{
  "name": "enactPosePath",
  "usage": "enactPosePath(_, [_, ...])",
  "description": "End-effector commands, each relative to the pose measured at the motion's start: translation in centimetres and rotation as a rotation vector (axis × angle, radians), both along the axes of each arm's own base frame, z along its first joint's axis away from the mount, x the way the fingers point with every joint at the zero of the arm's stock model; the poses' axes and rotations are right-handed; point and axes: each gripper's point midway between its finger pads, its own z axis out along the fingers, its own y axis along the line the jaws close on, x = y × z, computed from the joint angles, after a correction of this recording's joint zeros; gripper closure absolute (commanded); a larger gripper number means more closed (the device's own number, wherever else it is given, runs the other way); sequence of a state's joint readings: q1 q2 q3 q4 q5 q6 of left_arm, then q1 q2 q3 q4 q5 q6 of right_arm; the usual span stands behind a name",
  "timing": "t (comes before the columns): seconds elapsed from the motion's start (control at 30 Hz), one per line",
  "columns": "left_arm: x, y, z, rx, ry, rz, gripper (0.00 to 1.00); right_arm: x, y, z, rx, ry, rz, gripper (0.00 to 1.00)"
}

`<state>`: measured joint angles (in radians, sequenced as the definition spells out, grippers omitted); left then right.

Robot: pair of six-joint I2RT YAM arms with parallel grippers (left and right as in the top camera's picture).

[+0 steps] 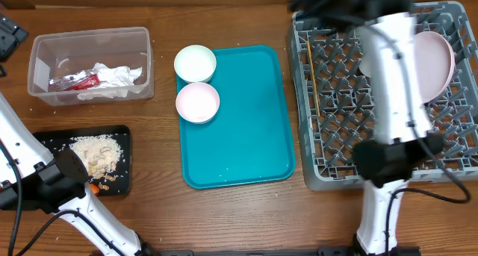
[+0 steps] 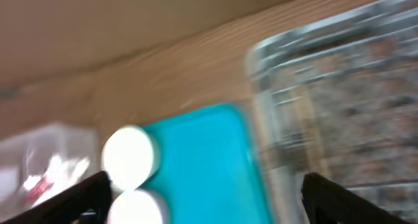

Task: Sort waste into correct bins and load items into the dishwasher rack
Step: 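Return the right gripper to the tray and grasp the pink bowl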

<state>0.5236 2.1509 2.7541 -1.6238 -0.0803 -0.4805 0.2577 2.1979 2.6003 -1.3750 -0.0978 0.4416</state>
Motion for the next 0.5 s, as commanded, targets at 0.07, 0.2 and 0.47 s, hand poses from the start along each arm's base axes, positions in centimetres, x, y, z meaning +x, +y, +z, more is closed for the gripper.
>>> enactPosePath(0.07, [0.3,-0.1,-0.3,-0.002,0.002,0.009,0.0,-3.5,8.5,-4.7,-0.06,0.093,0.064,0.53])
enactPosePath(0.2, [0.3,-0.1,-0.3,-0.002,0.002,0.009,0.0,-6.1,14.4,-11.4,-0.067,0.214,0.165,0.69])
enactPosePath(0.47, [0.3,-0.1,-0.3,-0.002,0.002,0.009,0.0,-9.7,19.5,-19.9,-0.026,0.401,0.301,0.52])
